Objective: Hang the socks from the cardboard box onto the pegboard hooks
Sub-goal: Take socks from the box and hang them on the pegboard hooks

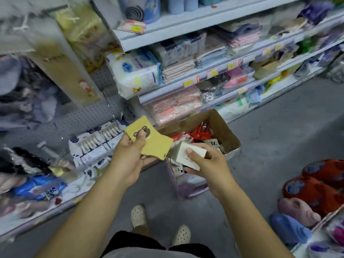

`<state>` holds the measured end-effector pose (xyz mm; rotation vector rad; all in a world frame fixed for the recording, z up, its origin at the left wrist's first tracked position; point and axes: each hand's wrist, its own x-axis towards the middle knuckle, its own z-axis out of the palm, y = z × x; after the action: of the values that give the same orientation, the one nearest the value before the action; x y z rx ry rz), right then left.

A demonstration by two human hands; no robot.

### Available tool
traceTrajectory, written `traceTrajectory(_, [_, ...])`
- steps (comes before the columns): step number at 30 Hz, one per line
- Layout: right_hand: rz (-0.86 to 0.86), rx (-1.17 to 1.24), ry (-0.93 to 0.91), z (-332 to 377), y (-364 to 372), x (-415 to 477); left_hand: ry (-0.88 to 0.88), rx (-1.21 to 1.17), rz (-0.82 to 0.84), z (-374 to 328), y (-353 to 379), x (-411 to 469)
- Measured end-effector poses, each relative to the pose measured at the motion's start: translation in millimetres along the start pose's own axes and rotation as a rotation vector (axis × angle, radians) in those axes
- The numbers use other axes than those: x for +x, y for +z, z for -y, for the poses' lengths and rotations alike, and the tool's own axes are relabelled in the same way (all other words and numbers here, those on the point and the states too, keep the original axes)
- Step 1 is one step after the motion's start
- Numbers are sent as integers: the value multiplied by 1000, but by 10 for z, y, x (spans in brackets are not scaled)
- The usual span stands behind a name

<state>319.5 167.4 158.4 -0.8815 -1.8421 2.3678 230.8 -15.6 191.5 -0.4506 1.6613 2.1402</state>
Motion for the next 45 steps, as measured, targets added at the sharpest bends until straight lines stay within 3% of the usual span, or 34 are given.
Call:
traceTrajectory(8, [252, -100, -100, 143, 908, -33, 104, -37, -122, -404, -763, -252])
traceTrajectory(14, [334, -163, -165, 107, 2053, -63, 170, -92, -276, -801, -1815, -403])
traceTrajectory(21, [451, -209, -258, 82, 3706, -326, 450, 222, -471, -1503, -3404, -739])
traceTrajectory(30, [588, -224, -293, 151, 5322, -688, 567, 463, -471, -2374, -4780, -1039])
traceTrajectory(37, [702, -300, -377, 405, 6032, -631, 541, 409, -483, -2766, -5182, -910])
traceTrajectory(45, [787, -331, -472, 823, 6448, -466, 731, 583, -523, -3144, -5314, -592])
